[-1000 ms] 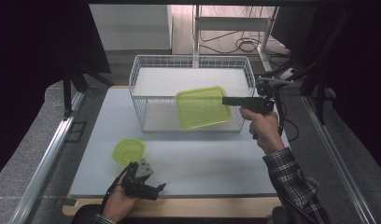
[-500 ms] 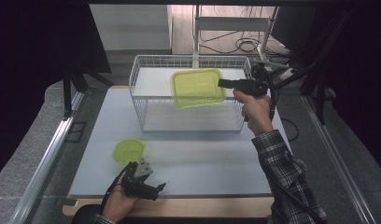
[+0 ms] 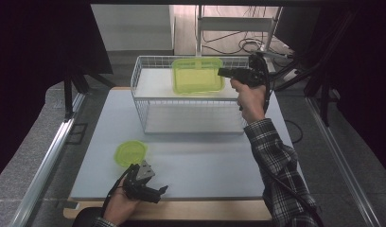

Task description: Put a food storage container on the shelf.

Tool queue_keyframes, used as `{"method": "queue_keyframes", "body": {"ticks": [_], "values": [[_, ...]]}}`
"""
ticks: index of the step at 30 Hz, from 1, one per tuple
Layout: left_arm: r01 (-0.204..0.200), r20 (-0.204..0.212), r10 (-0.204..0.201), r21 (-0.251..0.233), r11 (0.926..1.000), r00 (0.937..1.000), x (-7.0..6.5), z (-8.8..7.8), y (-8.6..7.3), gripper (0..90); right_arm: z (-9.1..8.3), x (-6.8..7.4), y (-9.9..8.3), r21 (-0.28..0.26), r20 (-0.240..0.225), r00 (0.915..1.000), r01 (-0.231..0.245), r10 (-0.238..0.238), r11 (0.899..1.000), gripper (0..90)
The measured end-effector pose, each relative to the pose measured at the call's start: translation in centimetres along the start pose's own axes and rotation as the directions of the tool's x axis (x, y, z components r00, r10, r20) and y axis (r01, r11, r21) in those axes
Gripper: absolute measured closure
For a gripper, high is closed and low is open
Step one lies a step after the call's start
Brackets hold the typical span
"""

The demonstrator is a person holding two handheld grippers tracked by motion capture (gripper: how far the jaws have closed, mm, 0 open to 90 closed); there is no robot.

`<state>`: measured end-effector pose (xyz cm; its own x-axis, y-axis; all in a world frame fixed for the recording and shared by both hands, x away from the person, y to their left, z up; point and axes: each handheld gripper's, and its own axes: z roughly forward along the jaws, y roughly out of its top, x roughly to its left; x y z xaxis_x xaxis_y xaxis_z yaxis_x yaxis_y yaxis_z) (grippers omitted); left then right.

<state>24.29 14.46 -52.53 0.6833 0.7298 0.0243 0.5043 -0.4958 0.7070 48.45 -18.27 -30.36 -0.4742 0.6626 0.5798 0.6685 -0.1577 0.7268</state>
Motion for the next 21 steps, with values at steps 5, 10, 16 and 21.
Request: {"method": "queue_keyframes", "body": {"ticks": [5, 10, 16, 21], "values": [[-0.001, 0.002, 0.001, 0.002, 1.0, 1.0, 0.0, 0.0, 0.0, 5.2, 0.9, -0.1, 0.1, -0.004, 0.029, 0.9996, 0.001, 0.0, 1.0, 79.8], [-0.006, 0.0, 0.006, 0.006, 1.0, 1.0, 0.0, 0.0, 0.0, 5.2, 1.5, -0.3, -0.1, 0.001, 0.05, 0.9986, 0.015, -0.015, 1.0, 79.6], [-0.008, 0.0, 0.008, 0.014, 0.9999, 1.0, 0.0, 0.1, 0.0, 5.2, 1.9, -0.6, -0.2, 0.016, 0.092, 0.9951, 0.034, -0.035, 0.999, 76.2], [-0.011, -0.003, 0.011, 0.019, 0.9997, 0.9999, 0.0, 0.2, -0.1, 5.2, 2.2, -0.7, -0.2, 0.021, 0.129, 0.9894, 0.064, -0.066, 0.998, 73.8]]}}
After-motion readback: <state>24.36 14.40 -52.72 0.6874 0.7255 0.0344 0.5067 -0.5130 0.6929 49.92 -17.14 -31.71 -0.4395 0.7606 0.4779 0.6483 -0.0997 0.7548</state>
